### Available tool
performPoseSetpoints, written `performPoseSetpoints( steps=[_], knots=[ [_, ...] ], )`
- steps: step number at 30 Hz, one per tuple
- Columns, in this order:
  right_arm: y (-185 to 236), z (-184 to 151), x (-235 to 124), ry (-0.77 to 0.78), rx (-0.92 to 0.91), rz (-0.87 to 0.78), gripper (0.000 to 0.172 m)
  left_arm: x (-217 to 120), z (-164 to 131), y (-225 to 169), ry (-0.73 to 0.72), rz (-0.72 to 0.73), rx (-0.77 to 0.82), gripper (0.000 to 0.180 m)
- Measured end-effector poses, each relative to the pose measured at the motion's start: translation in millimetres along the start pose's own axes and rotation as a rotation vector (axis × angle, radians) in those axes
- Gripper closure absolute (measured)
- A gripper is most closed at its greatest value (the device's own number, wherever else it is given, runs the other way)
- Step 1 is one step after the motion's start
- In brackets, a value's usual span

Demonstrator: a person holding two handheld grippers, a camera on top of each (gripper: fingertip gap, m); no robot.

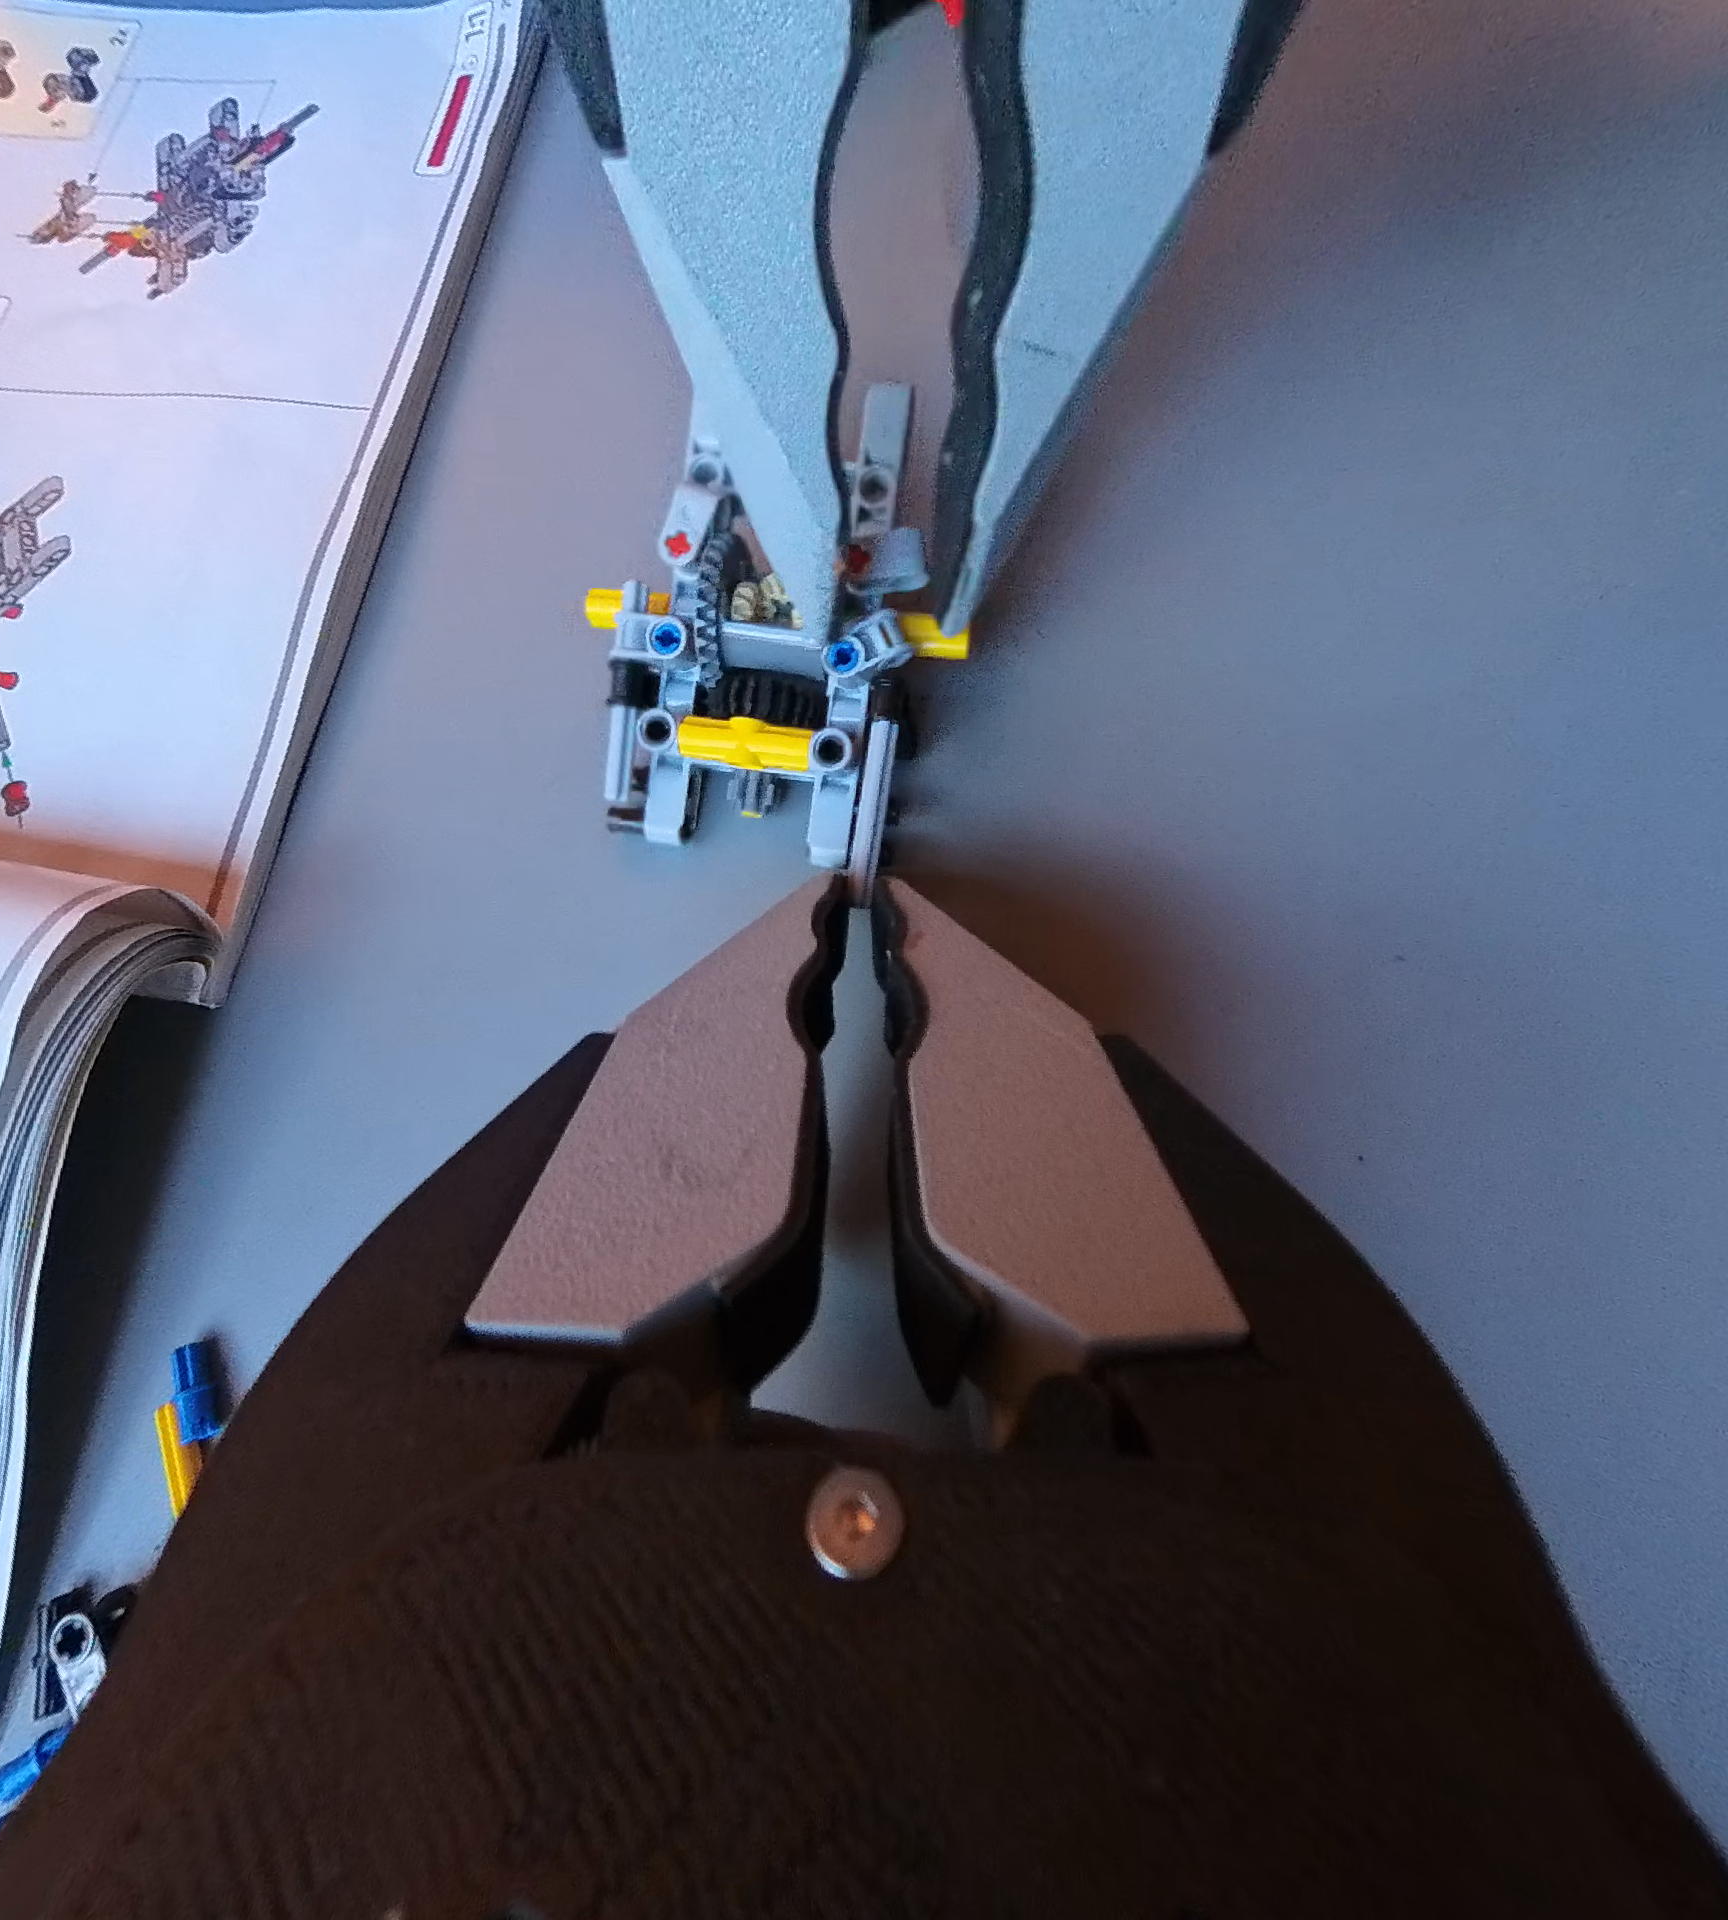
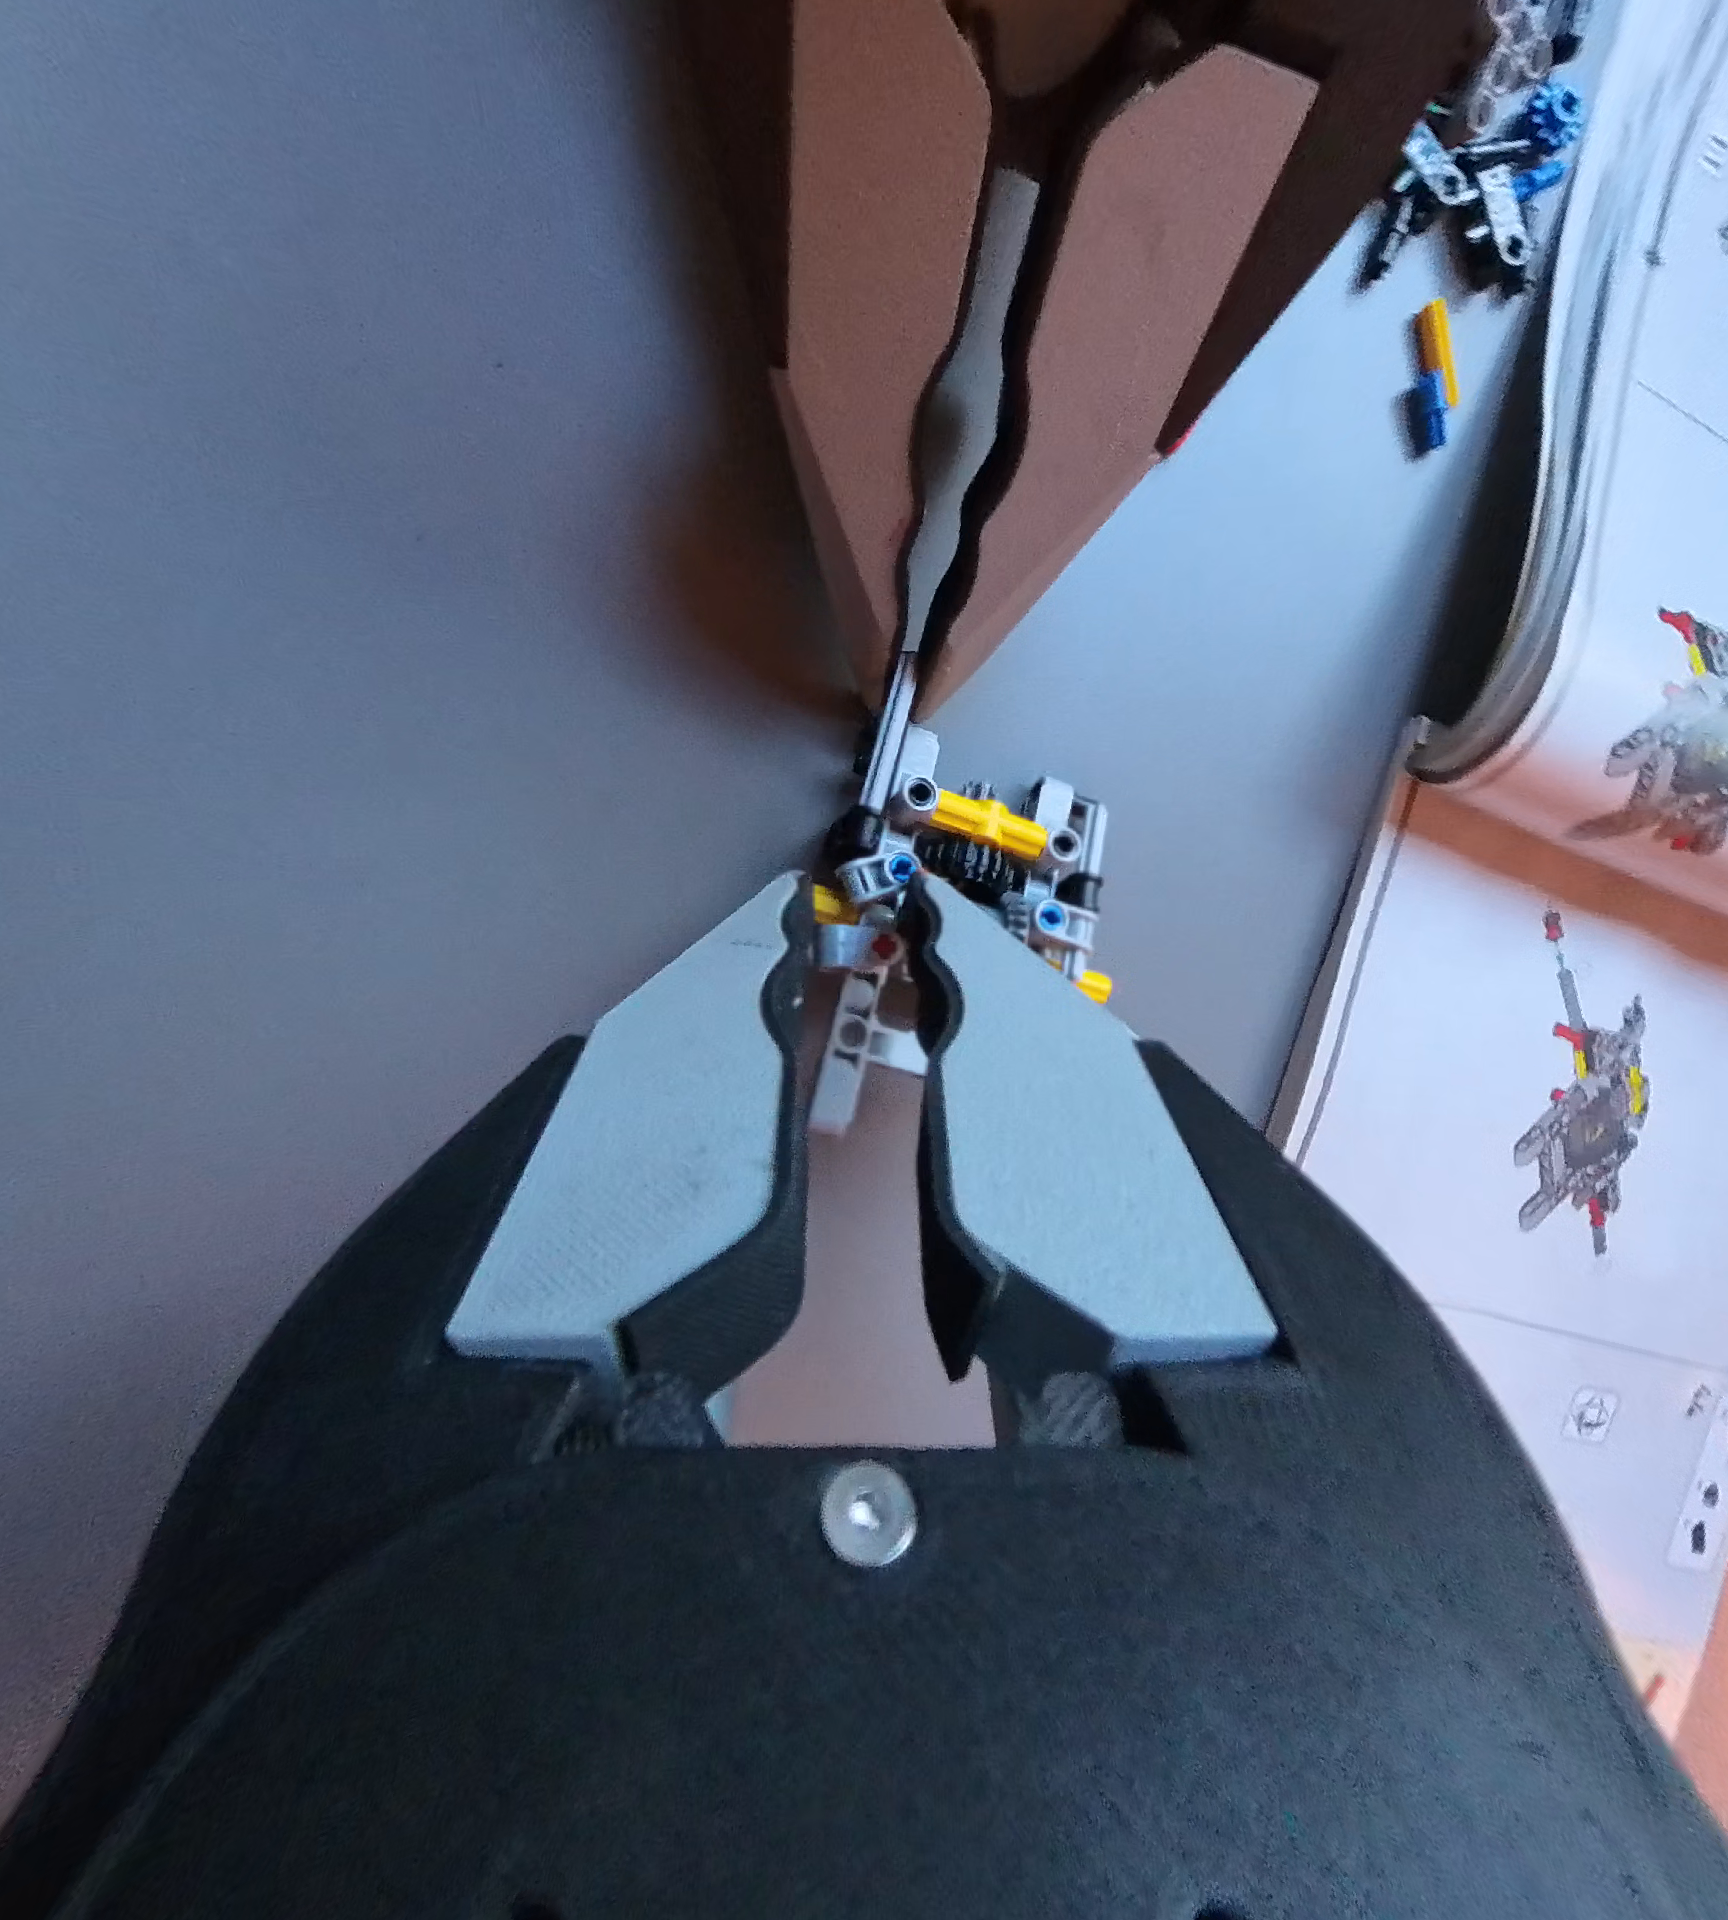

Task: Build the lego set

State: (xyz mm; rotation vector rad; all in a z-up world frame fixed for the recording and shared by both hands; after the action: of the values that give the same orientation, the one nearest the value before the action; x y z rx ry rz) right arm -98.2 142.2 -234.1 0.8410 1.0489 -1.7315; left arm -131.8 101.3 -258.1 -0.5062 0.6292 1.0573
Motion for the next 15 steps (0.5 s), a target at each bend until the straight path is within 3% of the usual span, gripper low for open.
performPoseSetpoints(
  steps=[2, 15],
  knots=[
    [-1.2, -0.1, -1.5, -0.006, -0.011, 0.047, 0.165, 0.0, 0.0, -0.7, 0.000, 0.000, 0.006, 0.179],
    [-4.1, -0.6, 4.9, 0.030, -0.068, 0.123, 0.159, 0.2, -0.2, -1.2, 0.000, -0.001, 0.011, 0.179]
  ],
)
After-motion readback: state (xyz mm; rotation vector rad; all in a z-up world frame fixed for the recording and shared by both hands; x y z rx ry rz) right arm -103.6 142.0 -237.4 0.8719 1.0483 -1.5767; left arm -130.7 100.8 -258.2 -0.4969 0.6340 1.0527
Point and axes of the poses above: each gripper's, where its closed fingertips meet, x out along the fingers, z out of its top, y = z × x across the jaws, the point moved 2 cm from there along -x, back along the fingers, and after that the axes turned 13 degrees about -x, right-handed, at the moved point
